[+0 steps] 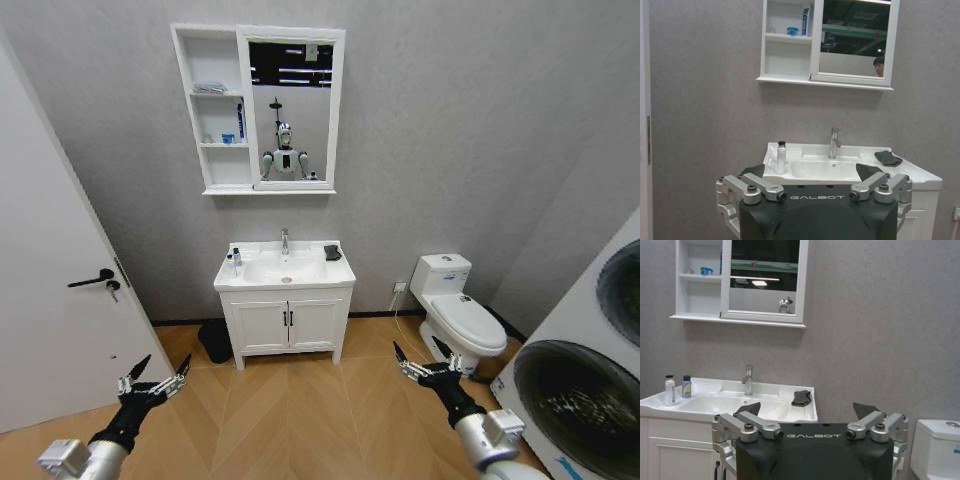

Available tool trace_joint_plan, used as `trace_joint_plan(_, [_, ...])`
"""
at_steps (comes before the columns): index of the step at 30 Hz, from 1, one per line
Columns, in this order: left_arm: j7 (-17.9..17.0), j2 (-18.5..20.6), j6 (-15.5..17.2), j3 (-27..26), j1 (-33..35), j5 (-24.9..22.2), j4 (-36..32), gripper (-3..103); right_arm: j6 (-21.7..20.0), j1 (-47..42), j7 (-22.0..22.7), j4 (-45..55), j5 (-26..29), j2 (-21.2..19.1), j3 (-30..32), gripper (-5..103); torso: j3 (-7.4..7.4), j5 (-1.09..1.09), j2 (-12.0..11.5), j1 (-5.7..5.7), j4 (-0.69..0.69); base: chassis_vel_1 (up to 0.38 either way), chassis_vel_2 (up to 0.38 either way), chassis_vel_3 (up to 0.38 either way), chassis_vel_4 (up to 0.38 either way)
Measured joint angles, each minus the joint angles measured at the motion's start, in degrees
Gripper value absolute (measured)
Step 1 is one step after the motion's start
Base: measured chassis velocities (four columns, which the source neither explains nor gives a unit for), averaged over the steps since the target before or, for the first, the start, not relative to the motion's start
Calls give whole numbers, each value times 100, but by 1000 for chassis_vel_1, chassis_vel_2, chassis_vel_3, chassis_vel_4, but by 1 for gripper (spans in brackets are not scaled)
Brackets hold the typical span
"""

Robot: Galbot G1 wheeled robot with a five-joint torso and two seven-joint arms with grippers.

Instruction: Move facial cleanser and shampoo from washbasin to cabinet, then wipe washbasin with towel.

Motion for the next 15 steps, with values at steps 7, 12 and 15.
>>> trace_joint_plan(7, [79,-83,-52,-24,21,-70,-20,100,95,-90,-52,-14,-13,24,27,100,0,1,-1,1,0,-176,185,192,-182])
trace_joint_plan(12, [86,-120,-76,-12,21,-18,-19,100,112,-110,-71,-22,-12,27,49,100,0,0,-1,1,0,-184,190,191,-181])
trace_joint_plan(15, [34,-124,-74,-4,-1,33,-22,100,124,-126,-86,-29,-11,33,60,100,0,-1,-2,3,-1,-190,187,186,-181])
